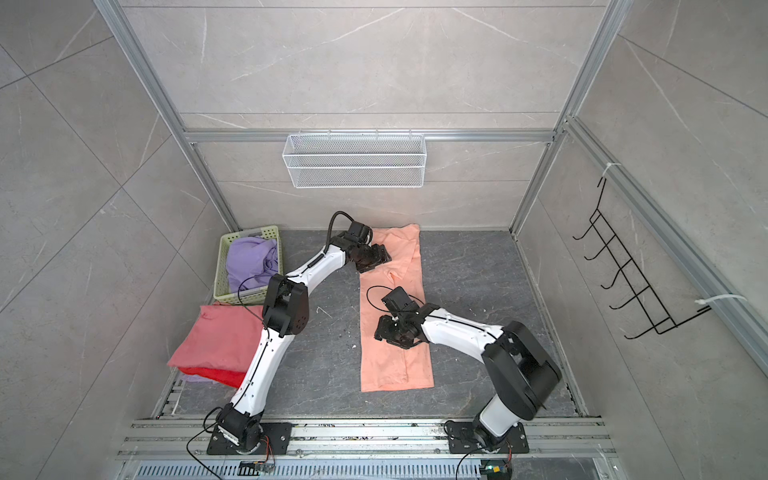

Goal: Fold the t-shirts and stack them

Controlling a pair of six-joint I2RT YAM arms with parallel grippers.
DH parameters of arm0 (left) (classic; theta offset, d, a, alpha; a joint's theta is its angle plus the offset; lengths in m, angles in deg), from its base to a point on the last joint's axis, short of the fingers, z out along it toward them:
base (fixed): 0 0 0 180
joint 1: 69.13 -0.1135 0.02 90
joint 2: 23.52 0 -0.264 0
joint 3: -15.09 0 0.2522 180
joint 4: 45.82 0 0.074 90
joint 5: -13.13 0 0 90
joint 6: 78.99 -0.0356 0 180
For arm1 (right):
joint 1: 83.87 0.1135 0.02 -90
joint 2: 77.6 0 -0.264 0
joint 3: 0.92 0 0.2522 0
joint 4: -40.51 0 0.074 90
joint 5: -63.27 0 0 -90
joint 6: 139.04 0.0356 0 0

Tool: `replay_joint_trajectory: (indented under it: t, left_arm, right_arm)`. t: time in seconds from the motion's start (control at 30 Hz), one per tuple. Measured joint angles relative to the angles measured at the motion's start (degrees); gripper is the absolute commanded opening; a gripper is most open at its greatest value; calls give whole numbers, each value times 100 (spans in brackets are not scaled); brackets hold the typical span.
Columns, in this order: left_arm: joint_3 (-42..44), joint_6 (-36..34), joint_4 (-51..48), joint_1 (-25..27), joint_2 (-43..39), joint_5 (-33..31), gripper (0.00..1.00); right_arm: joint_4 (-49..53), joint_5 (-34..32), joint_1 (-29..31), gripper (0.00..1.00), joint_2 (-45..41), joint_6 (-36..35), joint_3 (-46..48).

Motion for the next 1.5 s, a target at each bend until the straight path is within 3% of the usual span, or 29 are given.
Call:
replay_joint_trajectory:
  t: [0.27,0.43,0.73,1.0,1.23,1.37,1.5]
  left_arm:
    - [2839,-13,369,157,-2953,380,78]
    - [5034,122,533,831,-4695,293,77]
    - [8054,1165,474,2210,-6107,-63,75]
    - [8830,2098,1064,2944,-6430,-280,66]
    - [8835,2492,1569,3198,-5978,-402,64]
    - [8749,2544,1628,3200,-5788,-426,52]
    - [8701,2586,1679,3198,-5652,-428,31]
  right_arm:
    - [1126,-715,-190,63,-1486,-142,-299]
    - [1808,-833,-350,65,-1860,-160,20]
    - [2214,-680,-831,66,-2546,-111,1373]
    - [2050,-343,-863,65,-2649,37,2061]
    - [1864,-160,-863,63,-2647,101,2413]
    - [1777,-74,-861,62,-2643,190,2653]
    - [1497,79,-844,56,-2614,308,2688]
